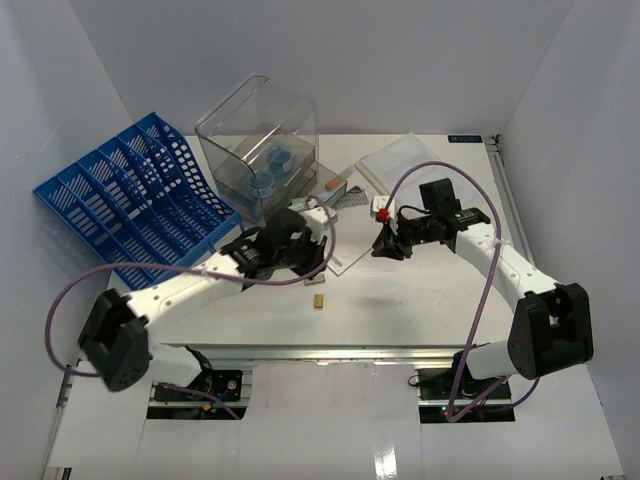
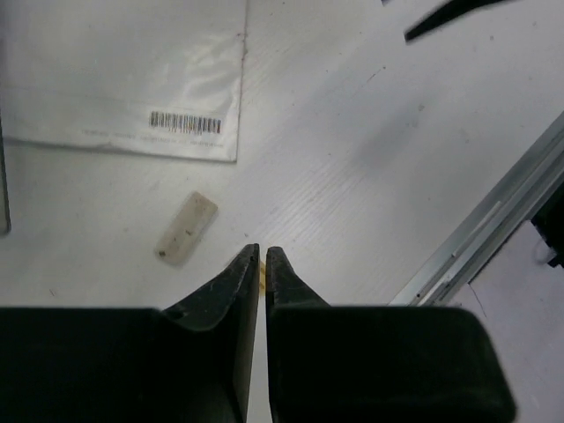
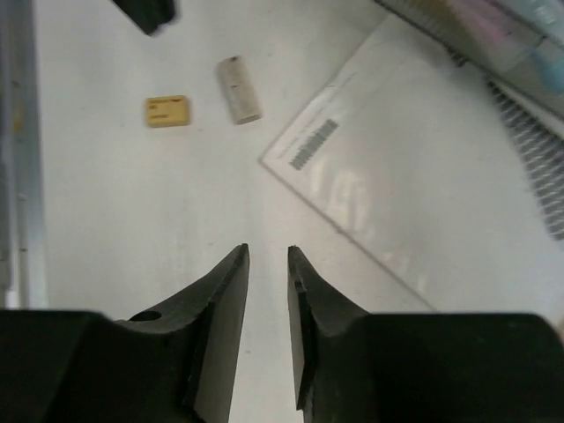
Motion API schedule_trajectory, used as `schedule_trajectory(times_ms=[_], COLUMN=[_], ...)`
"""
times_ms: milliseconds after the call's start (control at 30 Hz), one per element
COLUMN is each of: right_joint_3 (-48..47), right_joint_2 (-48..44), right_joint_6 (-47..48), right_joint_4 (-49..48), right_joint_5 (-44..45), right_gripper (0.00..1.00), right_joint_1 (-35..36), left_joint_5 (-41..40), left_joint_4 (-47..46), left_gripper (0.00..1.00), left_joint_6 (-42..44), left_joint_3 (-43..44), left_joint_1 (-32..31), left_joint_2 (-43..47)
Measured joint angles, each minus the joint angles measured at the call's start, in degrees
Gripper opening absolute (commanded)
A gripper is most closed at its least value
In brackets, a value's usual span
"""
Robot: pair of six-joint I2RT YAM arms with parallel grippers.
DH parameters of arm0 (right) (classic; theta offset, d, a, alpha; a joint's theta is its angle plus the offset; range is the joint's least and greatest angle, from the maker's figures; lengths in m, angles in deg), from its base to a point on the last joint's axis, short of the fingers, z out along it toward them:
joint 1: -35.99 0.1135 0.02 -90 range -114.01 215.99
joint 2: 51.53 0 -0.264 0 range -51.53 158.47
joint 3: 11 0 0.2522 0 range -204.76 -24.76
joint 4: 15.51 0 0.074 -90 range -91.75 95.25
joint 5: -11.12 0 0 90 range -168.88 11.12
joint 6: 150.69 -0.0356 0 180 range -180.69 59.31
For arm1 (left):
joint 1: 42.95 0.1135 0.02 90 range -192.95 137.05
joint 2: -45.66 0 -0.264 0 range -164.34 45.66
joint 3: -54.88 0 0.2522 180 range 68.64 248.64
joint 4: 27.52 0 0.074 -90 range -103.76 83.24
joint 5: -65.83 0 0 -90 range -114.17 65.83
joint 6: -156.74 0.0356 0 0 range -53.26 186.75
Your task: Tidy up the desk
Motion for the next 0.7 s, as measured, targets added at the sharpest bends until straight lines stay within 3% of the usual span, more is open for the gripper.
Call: schedule_trajectory(times_ms=[300, 467, 700], right_joint_3=[9.61, 10.6, 11.15], right_joint_2=[-7.76, -9.07, -9.08], right_joint_6=[-7.3, -8.91, -9.29], right_joint_4=[-5.23, -7.84, -8.83], right_joint_5=[-7.27, -8.75, -9.71], right_gripper=[0.28, 0.28, 0.27], right_joint_1=[-6.47, -8.03, -9.98], left_joint_5=[-13.44, -19.95, -26.8], left_joint_4=[4.56, 6.44, 7.48], left_gripper=[0.35, 0.62, 0.88], left_joint_6=[11.02, 15.75, 19.46], left_joint_3=[19.96, 26.1, 30.83], left_joint_1=[-0.56, 0.71, 3.14], left_joint_2=[-23.18, -29.4, -33.58])
